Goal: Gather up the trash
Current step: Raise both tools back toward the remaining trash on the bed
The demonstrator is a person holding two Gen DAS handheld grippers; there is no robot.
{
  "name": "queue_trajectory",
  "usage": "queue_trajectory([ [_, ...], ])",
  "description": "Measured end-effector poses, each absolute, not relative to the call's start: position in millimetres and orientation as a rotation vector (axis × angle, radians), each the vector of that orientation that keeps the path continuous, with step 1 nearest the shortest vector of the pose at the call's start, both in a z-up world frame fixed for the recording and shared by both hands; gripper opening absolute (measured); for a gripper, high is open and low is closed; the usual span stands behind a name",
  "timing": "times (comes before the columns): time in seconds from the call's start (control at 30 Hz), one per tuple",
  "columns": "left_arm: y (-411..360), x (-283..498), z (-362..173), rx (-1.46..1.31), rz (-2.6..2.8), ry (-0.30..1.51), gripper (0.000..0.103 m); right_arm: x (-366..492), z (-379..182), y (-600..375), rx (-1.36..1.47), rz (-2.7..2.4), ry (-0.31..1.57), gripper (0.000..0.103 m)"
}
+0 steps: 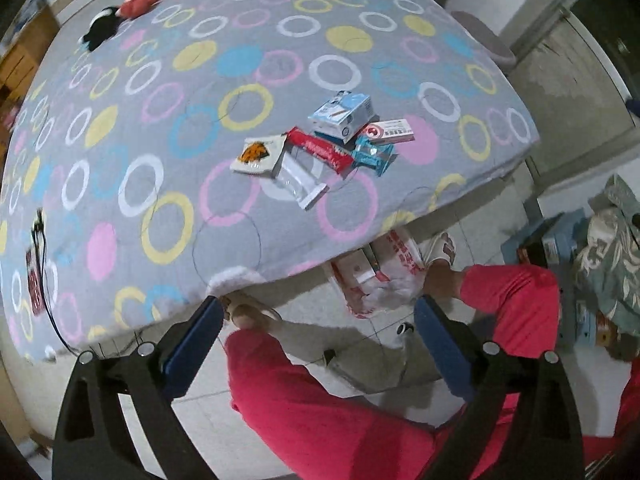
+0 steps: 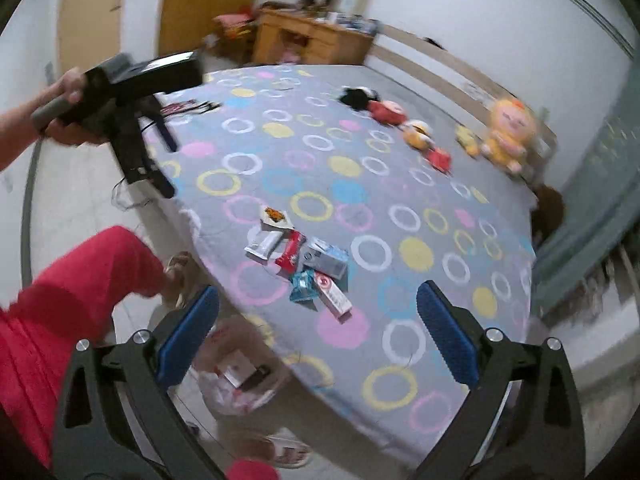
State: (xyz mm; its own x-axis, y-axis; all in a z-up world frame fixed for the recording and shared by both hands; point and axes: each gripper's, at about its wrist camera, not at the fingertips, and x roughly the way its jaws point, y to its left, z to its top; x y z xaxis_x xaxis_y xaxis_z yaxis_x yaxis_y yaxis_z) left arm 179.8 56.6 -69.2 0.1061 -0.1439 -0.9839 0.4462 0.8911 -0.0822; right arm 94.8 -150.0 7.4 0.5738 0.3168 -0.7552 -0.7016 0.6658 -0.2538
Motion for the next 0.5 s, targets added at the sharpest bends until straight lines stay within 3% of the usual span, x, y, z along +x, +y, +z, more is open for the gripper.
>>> queue_trajectory([
  [0.23, 53, 228, -94, 0.31, -0.509, 1.44, 0.093, 160, -2, -118, -0.726, 0.833, 0.861, 0.097],
  [0.5, 48, 298, -146, 0.323, -0.535, 1.509, 0.093, 242, -51, -88, -0.794, 0.917, 0.935, 0.097],
])
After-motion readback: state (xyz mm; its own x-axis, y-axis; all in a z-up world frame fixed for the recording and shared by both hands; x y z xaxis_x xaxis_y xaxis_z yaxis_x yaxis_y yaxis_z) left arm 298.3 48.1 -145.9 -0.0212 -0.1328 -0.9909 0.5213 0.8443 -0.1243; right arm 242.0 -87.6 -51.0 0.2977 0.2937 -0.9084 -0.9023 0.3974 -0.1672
